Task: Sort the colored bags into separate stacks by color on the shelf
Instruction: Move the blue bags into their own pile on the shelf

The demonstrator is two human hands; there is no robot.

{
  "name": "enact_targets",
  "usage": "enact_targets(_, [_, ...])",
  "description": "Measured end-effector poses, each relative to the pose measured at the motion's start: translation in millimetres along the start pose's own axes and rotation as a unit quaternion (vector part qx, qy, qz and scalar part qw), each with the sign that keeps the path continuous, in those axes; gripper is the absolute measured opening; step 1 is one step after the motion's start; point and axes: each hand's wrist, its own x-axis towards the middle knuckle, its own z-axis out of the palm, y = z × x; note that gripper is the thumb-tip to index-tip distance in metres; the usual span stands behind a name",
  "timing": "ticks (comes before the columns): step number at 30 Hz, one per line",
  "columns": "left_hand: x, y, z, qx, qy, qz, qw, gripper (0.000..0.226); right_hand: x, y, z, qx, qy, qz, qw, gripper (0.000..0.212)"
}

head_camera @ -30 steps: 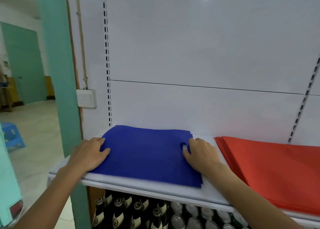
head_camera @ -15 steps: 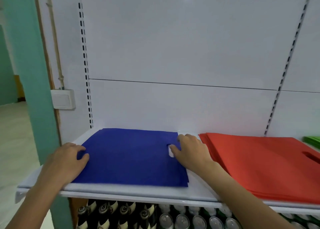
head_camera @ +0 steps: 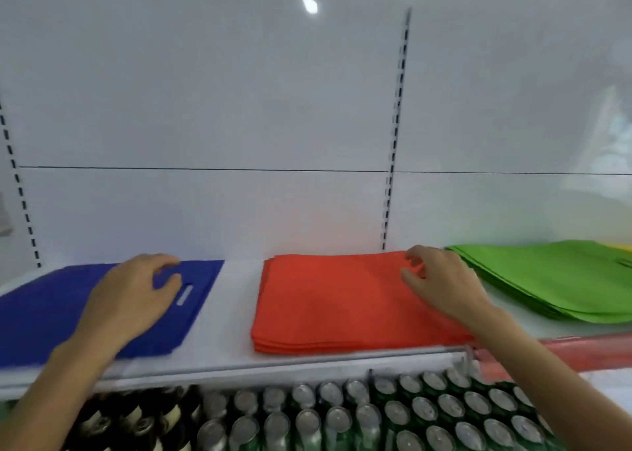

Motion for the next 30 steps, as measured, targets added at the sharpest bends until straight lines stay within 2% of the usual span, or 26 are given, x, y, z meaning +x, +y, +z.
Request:
enact_targets(4, [-36.1,146.4,64.3,-0.071,-0.065,0.079,0.992,0.028,-17.0,98.9,-31.9,0.009,0.025,-0.01,1.0,0.029])
enact_targets(7, [-64.1,238.1,108.9,-0.078,-0.105,0.116,0.985,0.039,-25.1,177.0,-58.5,-0.009,0.013,-0.023,1.0,0.031])
enact_targets(9, [-82.4,291.6,132.5,-0.08,-0.121,0.133,0.98,0.031,-30.2,222.8,-73.4,-0.014,0.006,-0.022,1.0,0.032])
enact_targets(11, [-93.2,336.2,152.4,-0.072,-0.132,0.147,0.978,0.032,-33.1,261.2,-86.9,-0.016,-0.002,-0.014,1.0,0.033])
enact_targets(14, [-100.5,395.2,174.3,-0.079,-0.143,0.162,0.973,0.053,-27.9,307.0,-105.0,-0.022,-0.008,-0.011,1.0,0.033])
enact_targets(15, [-101.4,413.1,180.9,-0.083,-0.145,0.162,0.973,0.054,-23.6,319.9,-110.0,-0.023,-0.009,-0.012,1.0,0.033])
enact_targets(19, [-97.9,472.9,211.1,-0.073,-0.131,0.185,0.971,0.037,-1.8,367.1,-119.3,-0.015,-0.004,-0.005,1.0,0.033])
enact_targets(30, [-99.5,642.0,285.6,-0.071,-0.142,0.244,0.957,0.036,43.3,524.4,-173.4,0.009,0.039,0.029,0.999,0.029])
